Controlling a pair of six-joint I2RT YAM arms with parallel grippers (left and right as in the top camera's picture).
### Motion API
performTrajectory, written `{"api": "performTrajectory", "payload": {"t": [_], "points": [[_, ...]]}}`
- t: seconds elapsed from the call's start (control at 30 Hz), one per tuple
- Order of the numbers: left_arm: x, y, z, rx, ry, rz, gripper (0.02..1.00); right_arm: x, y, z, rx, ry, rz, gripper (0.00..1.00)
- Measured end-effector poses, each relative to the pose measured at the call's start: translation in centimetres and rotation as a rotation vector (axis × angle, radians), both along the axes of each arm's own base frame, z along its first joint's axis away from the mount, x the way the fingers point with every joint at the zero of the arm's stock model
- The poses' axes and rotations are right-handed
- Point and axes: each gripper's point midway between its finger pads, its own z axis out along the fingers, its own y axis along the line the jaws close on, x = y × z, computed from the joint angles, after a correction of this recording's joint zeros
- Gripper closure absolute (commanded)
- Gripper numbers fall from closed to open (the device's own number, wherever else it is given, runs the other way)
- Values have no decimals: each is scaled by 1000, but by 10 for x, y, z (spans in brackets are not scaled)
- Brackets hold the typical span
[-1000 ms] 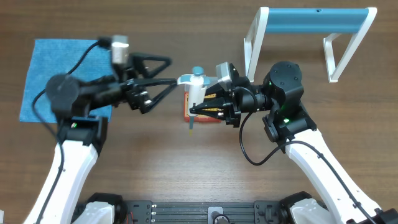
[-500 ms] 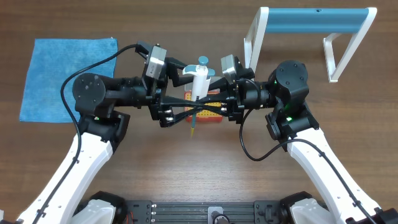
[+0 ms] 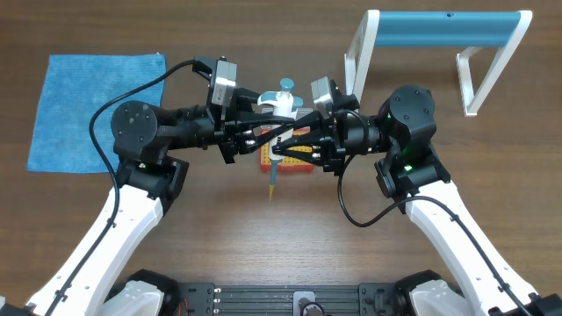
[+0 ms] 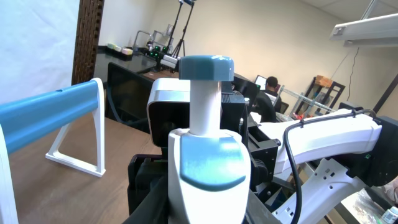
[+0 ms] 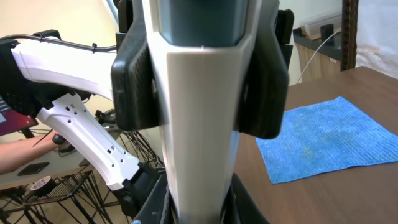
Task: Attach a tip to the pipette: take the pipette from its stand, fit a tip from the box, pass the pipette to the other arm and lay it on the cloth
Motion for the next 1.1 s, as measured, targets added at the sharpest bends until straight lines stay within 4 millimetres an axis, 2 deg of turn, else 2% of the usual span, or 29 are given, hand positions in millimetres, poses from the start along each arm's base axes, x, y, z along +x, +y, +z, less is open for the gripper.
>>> {"api": "performTrajectory", "payload": {"t": [0.03, 0.07, 0.1, 0.27, 0.37, 0.5, 0.53, 0.57, 0.63, 0.67, 0.77, 0.83, 0.9, 0.93, 1.0, 1.07, 1.1], "points": [[0, 0, 0, 0, 0, 0, 956, 0, 0, 0, 0, 0, 1, 748], [0, 0, 0, 0, 0, 0, 974, 0, 0, 0, -1, 5, 0, 518], [0, 0, 0, 0, 2, 1, 987, -1, 1, 0, 0, -1, 3, 242], [0, 0, 0, -2, 24, -4, 991, 5, -4, 0, 2, -19, -23, 224], [0, 0, 0, -2, 25, -4, 991, 29, -32, 0, 0, -13, -118, 224], [6, 0, 0, -11, 36, 29, 993, 70, -112, 1, -2, -32, -333, 220], [18, 2, -2, -18, 75, 91, 991, 76, -146, 5, -6, -81, -404, 220], [28, 3, -5, -17, 109, 143, 991, 79, -168, 9, -15, -147, -449, 220], [64, 12, -37, 31, 309, 336, 991, 88, -213, 17, -36, -230, -597, 220], [80, 20, -55, 55, 381, 437, 991, 91, -227, 20, -42, -262, -656, 220], [106, 46, -95, 127, 525, 677, 991, 117, -267, 24, -18, -225, -900, 218], [113, 61, -119, 192, 584, 786, 991, 141, -298, 5, 1, -38, -1125, 218], [114, 73, -139, 262, 617, 865, 991, 157, -334, -36, -81, 125, -1358, 218], [112, 81, -152, 316, 632, 906, 991, 159, -339, -53, -151, 150, -1416, 218], [109, 93, -170, 403, 642, 956, 991, 169, -328, -82, -343, 140, -1503, 218], [101, 112, -189, 498, 706, 992, 991, 175, -302, -100, -494, 131, -1558, 218], [93, 125, -197, 571, 748, 1008, 991, 176, -280, -106, -558, 113, -1557, 218]]}}
